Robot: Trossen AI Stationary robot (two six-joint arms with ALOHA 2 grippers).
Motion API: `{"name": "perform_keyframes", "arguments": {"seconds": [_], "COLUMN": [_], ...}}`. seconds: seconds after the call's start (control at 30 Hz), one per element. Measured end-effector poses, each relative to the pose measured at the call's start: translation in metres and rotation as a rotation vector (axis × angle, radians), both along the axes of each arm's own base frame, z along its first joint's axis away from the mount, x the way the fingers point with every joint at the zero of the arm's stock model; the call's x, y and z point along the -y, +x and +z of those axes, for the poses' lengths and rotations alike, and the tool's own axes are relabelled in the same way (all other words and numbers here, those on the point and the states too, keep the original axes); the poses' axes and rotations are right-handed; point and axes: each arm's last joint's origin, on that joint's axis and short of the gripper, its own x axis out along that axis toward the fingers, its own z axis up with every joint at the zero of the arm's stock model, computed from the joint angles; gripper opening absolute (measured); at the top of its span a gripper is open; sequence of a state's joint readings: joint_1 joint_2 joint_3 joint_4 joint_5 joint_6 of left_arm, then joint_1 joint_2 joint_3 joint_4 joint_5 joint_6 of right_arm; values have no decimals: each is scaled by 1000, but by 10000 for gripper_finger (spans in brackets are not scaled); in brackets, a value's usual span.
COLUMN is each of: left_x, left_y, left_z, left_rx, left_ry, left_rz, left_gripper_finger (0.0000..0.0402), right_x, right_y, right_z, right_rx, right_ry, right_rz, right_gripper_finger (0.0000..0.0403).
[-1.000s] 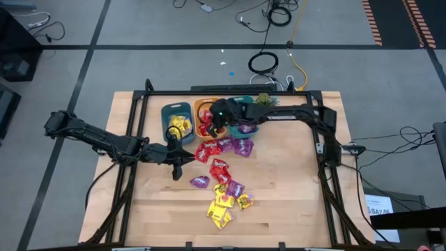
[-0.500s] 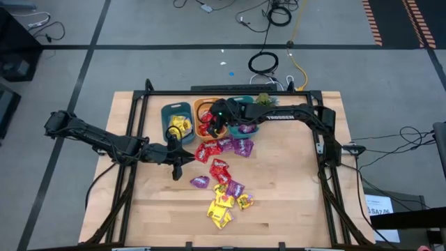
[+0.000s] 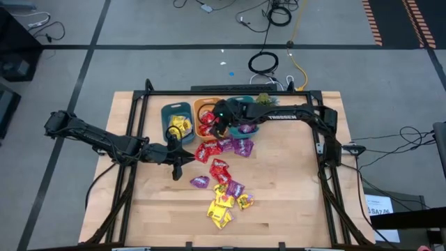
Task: Sort candy
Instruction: Put the yellow candy into the blue bin
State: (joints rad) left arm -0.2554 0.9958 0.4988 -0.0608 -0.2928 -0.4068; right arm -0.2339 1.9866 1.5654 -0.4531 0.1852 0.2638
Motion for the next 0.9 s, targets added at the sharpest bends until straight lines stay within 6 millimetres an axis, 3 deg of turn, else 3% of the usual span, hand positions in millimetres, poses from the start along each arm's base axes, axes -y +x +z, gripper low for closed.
{"name": "perform_keyframes", "arguments": {"seconds": [0.17,0.3,0.53,0.67,0.77,0.9], "left_x": [0,0,0,0,0,0], "left_y": [0,0,0,0,0,0], "left_z": [0,0,0,0,0,0], "left_rx": [-3,-2,0,1,1,1], "left_ry": [1,1,-4,-5,-5,-5], "left_rz": [-1,0,2,2,2,2], "left_gripper_finger": [75,75,75,75,75,75], "right_x": [-26,-60,-132,-175,-204,-229], "right_y": [-16,-30,-78,-111,-134,-154], "right_z": [28,49,52,36,13,-20], "right_rx": [-44,-67,-50,-22,-47,-68], "right_ry": [-1,-18,-3,57,75,99], "right_rz": [61,126,166,242,336,421], "right_gripper_finger": [254,254,254,254,254,254]}}
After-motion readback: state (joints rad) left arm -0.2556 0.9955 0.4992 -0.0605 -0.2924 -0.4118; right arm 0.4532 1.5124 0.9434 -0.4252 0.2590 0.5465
